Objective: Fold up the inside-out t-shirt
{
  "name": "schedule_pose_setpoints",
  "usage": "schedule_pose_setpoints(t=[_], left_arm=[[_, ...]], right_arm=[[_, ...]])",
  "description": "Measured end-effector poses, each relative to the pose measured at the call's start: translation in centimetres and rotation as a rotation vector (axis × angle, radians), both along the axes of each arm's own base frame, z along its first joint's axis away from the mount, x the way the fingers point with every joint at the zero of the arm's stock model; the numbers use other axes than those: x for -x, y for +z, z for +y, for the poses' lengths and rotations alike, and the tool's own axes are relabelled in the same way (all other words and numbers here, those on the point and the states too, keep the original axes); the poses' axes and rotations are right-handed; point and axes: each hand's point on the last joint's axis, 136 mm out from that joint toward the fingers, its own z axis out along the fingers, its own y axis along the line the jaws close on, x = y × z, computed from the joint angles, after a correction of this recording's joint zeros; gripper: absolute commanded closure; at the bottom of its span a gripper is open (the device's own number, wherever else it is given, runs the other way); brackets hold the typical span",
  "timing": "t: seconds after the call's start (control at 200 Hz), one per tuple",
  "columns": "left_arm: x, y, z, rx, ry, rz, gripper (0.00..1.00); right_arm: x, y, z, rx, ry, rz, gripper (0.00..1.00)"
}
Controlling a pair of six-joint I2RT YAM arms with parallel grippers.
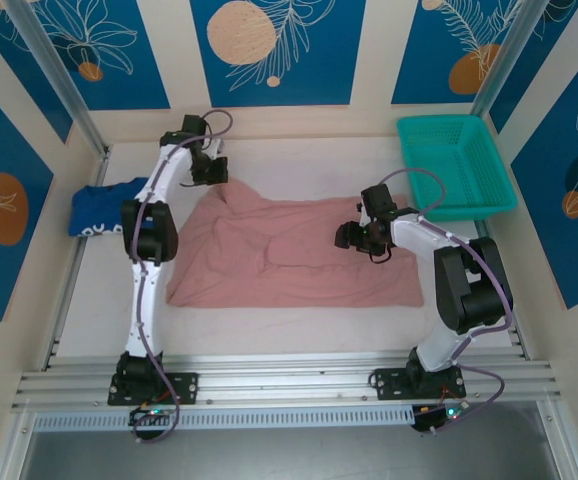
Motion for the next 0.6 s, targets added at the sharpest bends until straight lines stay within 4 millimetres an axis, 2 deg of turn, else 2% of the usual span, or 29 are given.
schedule_pose_setpoints(t=[0.18, 0.36, 0.465, 0.6], left_arm=[[0.4, 2.0, 0.1, 0.004, 0.002, -0.027, 1.0], [1.0, 2.3, 0.2, 0.005, 0.003, -0.03, 1.0], [2.1, 2.3, 0.3, 0.007, 0.013, -0.01, 1.0], [2.5, 2.9, 0.3, 0.011, 0.018, -0.023, 1.0]], right_arm=[[0.1, 0.0, 0.0, 0.001, 0.0, 0.002, 0.32], [-0.4, 0.4, -0.5, 0.009, -0.011, -0.005, 0.32], [-2.7, 2.4, -2.1, 0.023, -0.062, -0.06, 0.33], [-7.0, 6.2, -5.1, 0.077, -0.148, -0.179, 0.33]])
